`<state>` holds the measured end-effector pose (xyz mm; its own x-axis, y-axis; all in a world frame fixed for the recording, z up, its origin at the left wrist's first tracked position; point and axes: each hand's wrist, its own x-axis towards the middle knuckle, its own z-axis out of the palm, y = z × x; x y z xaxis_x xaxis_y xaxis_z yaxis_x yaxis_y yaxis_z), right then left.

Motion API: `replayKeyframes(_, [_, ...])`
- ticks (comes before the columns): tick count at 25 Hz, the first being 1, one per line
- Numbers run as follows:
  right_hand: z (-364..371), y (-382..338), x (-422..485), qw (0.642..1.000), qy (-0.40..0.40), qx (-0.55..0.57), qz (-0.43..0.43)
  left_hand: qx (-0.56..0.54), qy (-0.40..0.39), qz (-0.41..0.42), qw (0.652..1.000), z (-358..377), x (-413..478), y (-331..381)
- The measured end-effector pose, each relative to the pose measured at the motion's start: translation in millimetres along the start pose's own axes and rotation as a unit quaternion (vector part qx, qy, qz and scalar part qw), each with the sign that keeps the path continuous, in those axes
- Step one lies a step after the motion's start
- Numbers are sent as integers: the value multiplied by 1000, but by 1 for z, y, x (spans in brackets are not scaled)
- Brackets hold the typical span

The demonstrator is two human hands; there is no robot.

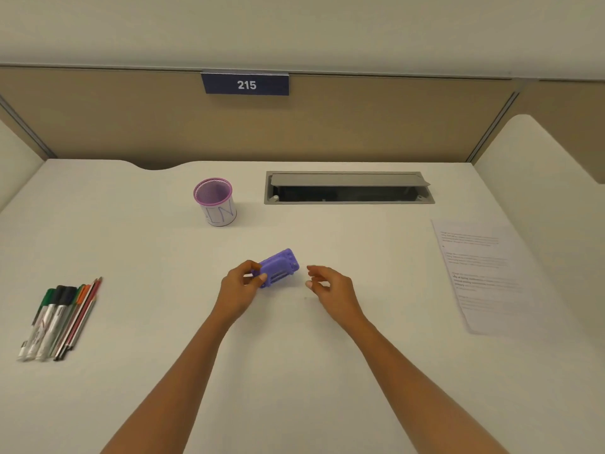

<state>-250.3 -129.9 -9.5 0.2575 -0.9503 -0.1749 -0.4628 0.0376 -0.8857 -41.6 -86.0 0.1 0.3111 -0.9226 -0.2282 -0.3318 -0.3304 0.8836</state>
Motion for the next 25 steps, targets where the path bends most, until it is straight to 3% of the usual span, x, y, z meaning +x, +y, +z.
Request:
replayKeyframes(2, [-1, -4, 8, 1000, -5, 15, -15, 73, -7, 94, 993, 7, -1, 2])
replayKeyframes(5, [-3, 0, 15, 1000, -3, -12, -25, 213, -6, 229, 950, 15, 1, -3])
replayKeyframes(8, [-3, 7, 16, 998, 1, -46, -32, 273, -37, 259, 926, 18, 7, -9])
replayKeyframes(13, [-4, 7, 27, 999, 8, -43, -33, 270, -31, 279, 921, 18, 21, -9])
replayKeyframes(16, [-9, 6, 35, 999, 5, -33, -31, 247, -41, 267, 931, 20, 29, -4])
replayKeyframes(19, [-22, -6, 53, 999, 28, 23, -23, 101, -22, 214, 971, 22, 47, 18])
replayKeyframes(22, [-39, -21, 68, 996, 22, 75, 39, -14, -72, 87, 993, 19, 61, 44])
replayKeyframes(25, [-57, -15, 98, 978, 3, 128, 165, -75, -133, -44, 987, 31, 96, 58])
